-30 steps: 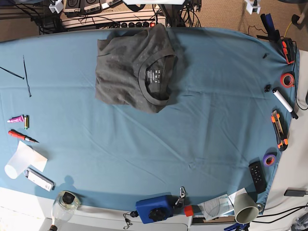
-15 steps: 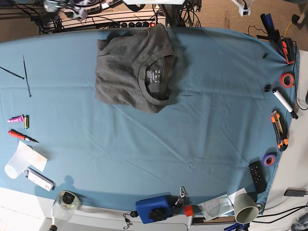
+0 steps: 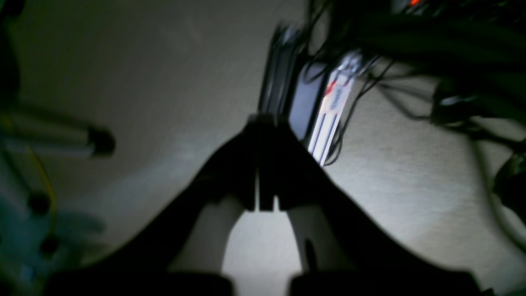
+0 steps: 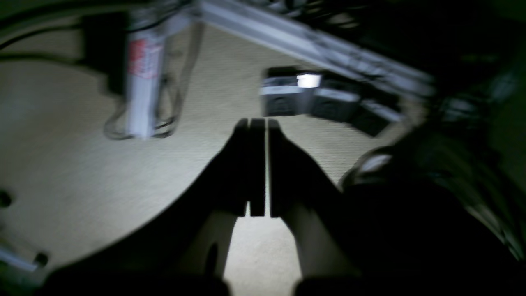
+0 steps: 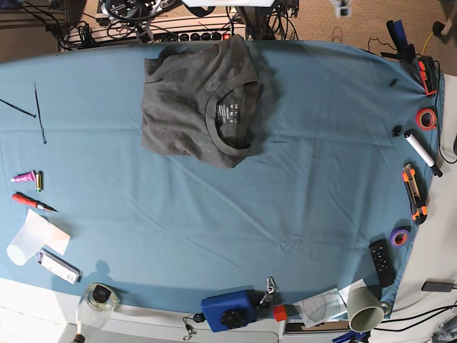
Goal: Fold the T-shirt properly
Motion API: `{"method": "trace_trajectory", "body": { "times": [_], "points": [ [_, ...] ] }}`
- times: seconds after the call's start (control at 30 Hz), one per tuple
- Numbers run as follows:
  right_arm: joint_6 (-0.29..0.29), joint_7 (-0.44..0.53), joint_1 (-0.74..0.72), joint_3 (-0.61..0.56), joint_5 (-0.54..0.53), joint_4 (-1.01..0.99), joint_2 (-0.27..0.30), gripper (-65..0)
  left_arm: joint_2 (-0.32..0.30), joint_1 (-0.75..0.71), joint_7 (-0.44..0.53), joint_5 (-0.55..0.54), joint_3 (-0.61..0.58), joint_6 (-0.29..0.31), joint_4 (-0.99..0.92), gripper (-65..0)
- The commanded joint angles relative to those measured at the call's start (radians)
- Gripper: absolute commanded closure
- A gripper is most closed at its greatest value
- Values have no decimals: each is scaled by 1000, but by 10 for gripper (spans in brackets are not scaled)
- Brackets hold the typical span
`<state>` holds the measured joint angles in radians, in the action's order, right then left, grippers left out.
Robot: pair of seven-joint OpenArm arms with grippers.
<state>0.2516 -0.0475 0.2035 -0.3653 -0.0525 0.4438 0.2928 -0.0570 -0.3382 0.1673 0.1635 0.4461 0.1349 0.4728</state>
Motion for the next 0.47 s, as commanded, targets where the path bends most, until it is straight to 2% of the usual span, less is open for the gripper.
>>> {"method": "trace_trajectory", "body": {
  "times": [0.0,0.13,0.43],
  "points": [
    [-17,10,-6,-11,1,-8,-1,-19,5,-6,18,1,2,4,3,0],
    [-27,6,-12,-22,0,-12,-20,-19,32,0,16,1,2,4,37,0],
    [-27,2,-13,-22,0,-12,-21,-19,34,0,16,0,2,4,100,0]
  ]
}}
